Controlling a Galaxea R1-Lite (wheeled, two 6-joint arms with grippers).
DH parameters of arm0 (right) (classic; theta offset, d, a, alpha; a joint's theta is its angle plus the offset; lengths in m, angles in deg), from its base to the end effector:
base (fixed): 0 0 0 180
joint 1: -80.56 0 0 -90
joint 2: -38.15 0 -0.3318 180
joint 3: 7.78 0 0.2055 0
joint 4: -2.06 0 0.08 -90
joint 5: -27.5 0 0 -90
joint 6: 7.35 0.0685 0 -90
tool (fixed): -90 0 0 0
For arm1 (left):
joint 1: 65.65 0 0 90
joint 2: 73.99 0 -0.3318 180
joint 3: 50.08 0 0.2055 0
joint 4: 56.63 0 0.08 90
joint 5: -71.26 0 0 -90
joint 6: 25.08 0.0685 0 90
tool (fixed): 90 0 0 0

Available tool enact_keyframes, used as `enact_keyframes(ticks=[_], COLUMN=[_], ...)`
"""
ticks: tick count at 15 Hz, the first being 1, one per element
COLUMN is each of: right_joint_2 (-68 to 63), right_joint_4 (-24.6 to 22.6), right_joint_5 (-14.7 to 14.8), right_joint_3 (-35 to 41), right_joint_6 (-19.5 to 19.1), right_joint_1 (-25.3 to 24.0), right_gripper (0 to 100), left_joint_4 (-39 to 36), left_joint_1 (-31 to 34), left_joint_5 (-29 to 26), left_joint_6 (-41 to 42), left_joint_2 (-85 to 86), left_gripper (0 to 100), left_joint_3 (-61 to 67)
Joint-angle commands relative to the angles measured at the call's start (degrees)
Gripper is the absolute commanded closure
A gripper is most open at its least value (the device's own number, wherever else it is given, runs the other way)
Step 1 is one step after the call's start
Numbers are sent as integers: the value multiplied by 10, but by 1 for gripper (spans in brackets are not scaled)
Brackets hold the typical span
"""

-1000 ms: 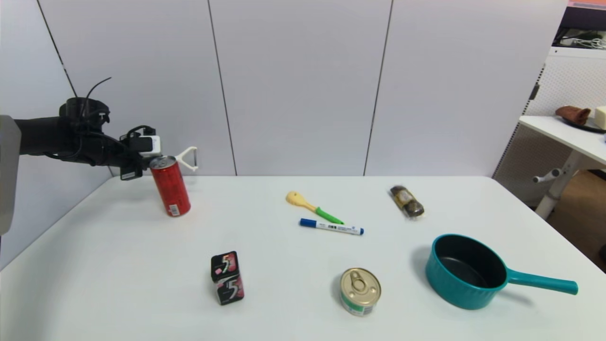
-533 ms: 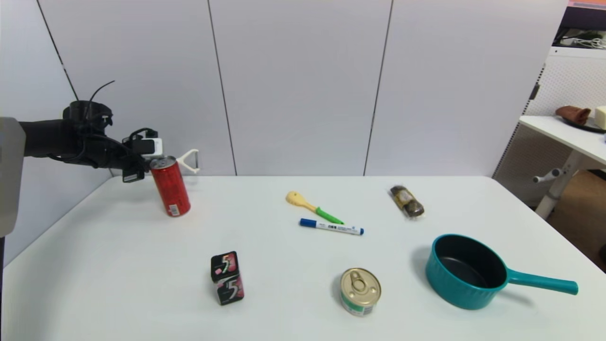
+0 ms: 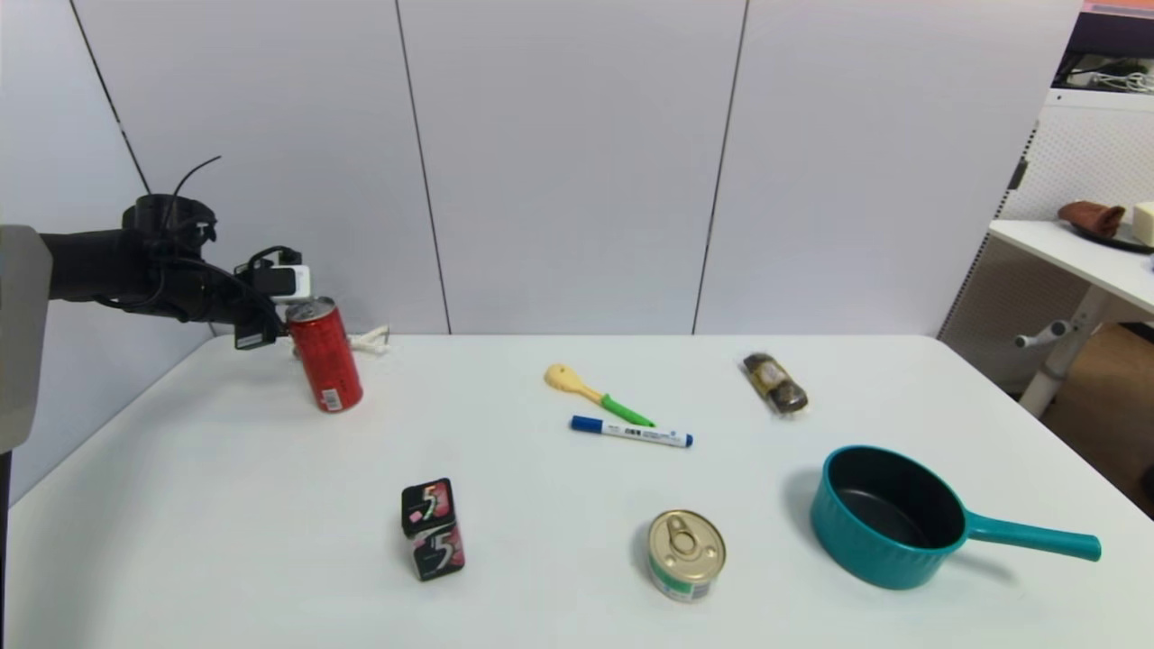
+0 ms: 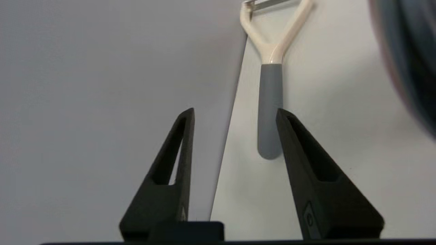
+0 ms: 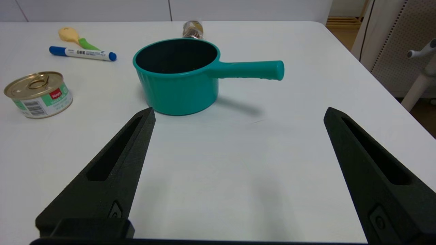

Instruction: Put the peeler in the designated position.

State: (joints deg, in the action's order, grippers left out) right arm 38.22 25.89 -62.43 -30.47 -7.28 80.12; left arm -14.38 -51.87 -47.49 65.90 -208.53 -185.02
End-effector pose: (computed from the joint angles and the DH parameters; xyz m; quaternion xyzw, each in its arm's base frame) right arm 0.0062 0.0000 0.0763 0.0006 0.0093 0.0032 1.0000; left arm 0.5348 0.0972 0.1445 0.5696 0.1466 -0.3226 0.7416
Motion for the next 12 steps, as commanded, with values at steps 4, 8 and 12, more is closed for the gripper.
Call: enact_keyframes(ticks=[4,8,12], right_joint_2=[0,0,0], right_joint_4=[0,0,0], right_joint_5=[0,0,0], right_joint_3=[0,0,0], right_joint_6=[0,0,0], right_joint_1=[0,0,0], right_gripper=[0,0,0], left_joint_4=[2,4,3], left_joint_1=[0,0,-16], left_joint_5=[3,88,171], left_joint_6=[-5,-127,-399], left_joint_2=[68,254,418], left_gripper=[0,0,0], left_joint_3=[0,5,93])
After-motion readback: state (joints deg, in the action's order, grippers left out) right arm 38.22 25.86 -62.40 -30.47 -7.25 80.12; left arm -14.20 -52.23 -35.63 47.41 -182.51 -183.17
